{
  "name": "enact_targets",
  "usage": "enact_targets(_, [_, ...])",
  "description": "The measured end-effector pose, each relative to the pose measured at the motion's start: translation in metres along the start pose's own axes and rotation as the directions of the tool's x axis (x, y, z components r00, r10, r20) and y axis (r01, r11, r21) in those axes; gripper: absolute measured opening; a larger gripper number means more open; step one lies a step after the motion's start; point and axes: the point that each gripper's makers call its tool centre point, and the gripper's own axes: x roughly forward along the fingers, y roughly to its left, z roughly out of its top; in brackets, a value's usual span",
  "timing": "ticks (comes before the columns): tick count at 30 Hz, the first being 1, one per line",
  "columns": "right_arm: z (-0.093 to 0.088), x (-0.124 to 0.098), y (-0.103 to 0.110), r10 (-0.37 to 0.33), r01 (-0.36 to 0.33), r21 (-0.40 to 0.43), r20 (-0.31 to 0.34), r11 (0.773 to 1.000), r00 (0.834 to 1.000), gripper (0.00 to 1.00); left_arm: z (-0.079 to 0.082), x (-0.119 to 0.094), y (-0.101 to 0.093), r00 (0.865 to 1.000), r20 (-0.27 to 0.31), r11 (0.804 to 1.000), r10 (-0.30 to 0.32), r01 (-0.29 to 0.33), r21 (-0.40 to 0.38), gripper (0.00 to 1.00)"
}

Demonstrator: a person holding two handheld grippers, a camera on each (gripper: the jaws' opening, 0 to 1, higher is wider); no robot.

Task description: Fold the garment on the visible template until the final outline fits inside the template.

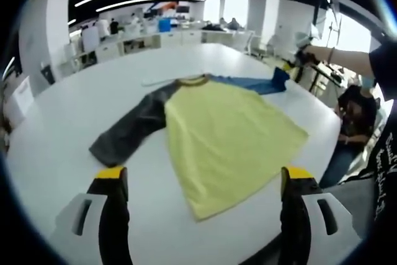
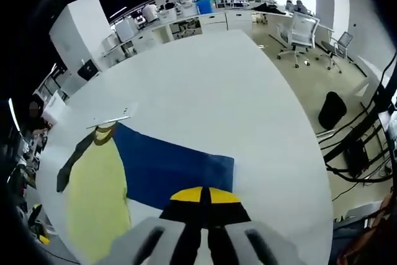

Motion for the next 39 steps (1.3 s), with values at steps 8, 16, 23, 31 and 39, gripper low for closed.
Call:
enact_targets(8, [0.008,0.0,0.026,0.035,-0.035,-0.03,-0.001,0.999,0.999,0.0,-0.002,-0.002,0.002,1.0,0.001,1.0,0.003,-0.003,-0.003,0.99])
enact_targets(16, [0.02,0.001,0.046,0.057,-0.058,-0.063,-0.003,0.996,0.998,0.0,-0.003,-0.002,-0.002,1.0,0.004,1.0,-0.022,0.022,-0.007,0.99])
enact_targets(23, [0.026,0.007,0.067,0.083,-0.084,-0.098,-0.018,0.992,0.996,0.0,-0.004,-0.002,-0.003,1.0,0.006,1.0,-0.027,0.028,-0.014,0.98])
enact_targets(31, [0.028,0.012,0.095,0.123,-0.126,-0.12,-0.03,0.985,0.992,0.0,0.002,-0.003,0.004,0.999,0.047,1.0,-0.023,0.023,-0.01,0.97])
enact_targets(39, [0.032,0.017,0.128,0.152,-0.155,-0.163,-0.034,0.974,0.988,0.0,0.0,-0.002,-0.001,0.999,0.035,1.0,-0.023,0.023,0.017,0.98])
